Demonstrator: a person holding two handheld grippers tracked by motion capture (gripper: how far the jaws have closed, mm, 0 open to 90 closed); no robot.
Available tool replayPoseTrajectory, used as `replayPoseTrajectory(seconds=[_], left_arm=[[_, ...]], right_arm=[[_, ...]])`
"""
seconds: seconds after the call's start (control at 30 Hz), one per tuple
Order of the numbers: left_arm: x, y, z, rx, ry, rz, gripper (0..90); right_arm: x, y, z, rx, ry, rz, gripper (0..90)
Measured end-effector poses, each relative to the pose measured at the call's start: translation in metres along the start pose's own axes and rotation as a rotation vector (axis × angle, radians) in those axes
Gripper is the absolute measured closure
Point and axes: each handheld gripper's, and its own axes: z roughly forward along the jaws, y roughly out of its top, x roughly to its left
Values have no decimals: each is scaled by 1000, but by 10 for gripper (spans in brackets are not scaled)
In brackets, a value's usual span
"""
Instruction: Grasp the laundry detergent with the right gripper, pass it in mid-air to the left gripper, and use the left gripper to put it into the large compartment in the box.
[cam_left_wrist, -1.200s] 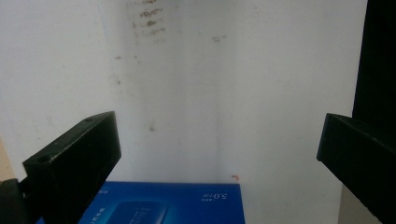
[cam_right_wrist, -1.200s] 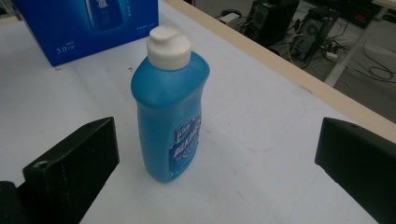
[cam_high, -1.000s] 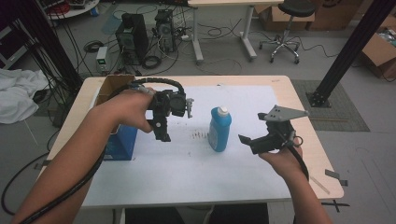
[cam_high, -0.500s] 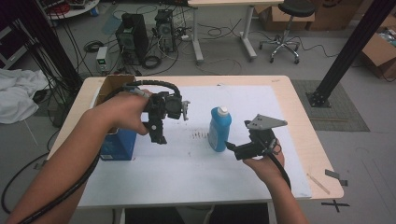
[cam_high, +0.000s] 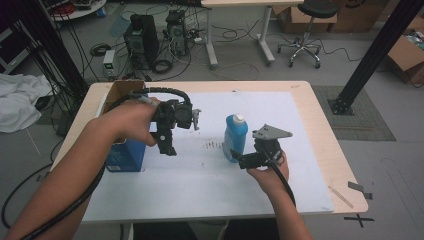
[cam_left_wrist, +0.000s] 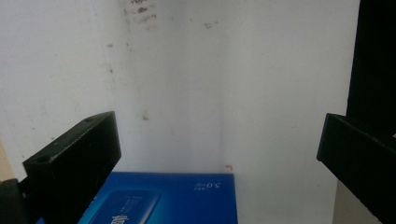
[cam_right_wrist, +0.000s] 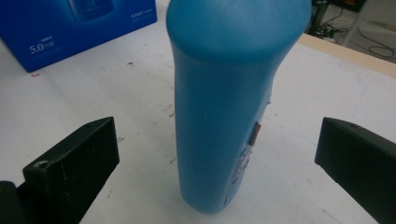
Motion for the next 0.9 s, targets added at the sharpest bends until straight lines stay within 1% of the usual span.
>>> replayPoseTrajectory(seconds=[0.07, 0.13, 0.2, 0.27, 0.37, 0.43, 0.53, 0.57, 0.63, 0.67, 0.73, 0.83, 0.9], left_arm=[[0, -1, 1, -3, -1, -1, 0], [0, -1, 2, -5, -1, -2, 0], [1, -2, 3, -3, -3, -3, 0], [1, -2, 3, -2, -4, -3, 1], [1, -3, 4, -4, -3, -3, 0], [1, -5, 6, -7, -4, -5, 1], [2, -6, 7, -7, -4, -10, 1], [2, -6, 7, -5, -6, -12, 1], [2, -7, 8, -5, -8, -11, 1], [3, -7, 8, -7, -8, -10, 1], [3, -9, 8, -7, -10, -14, 0], [4, -10, 9, -7, -9, -17, 0], [5, -11, 9, -7, -11, -18, 0]], right_arm=[[1, -2, 4, -14, -13, 23, 0], [1, -3, 6, -19, -10, 31, 0], [2, -5, 14, -21, -7, 43, 0], [2, -6, 16, -21, -15, 41, 0], [6, -8, 24, -19, -27, 37, 0], [8, -10, 29, -32, -40, 49, 0], [10, -10, 33, -41, -54, 50, 0], [10, -10, 36, -54, -60, 57, 0], [11, -10, 37, -54, -62, 57, 0], [13, -11, 40, -54, -78, 51, 0], [14, -11, 42, -61, -93, 49, 0], [15, -12, 43, -73, -97, 58, 0], [17, -13, 46, -90, -110, 64, 0]])
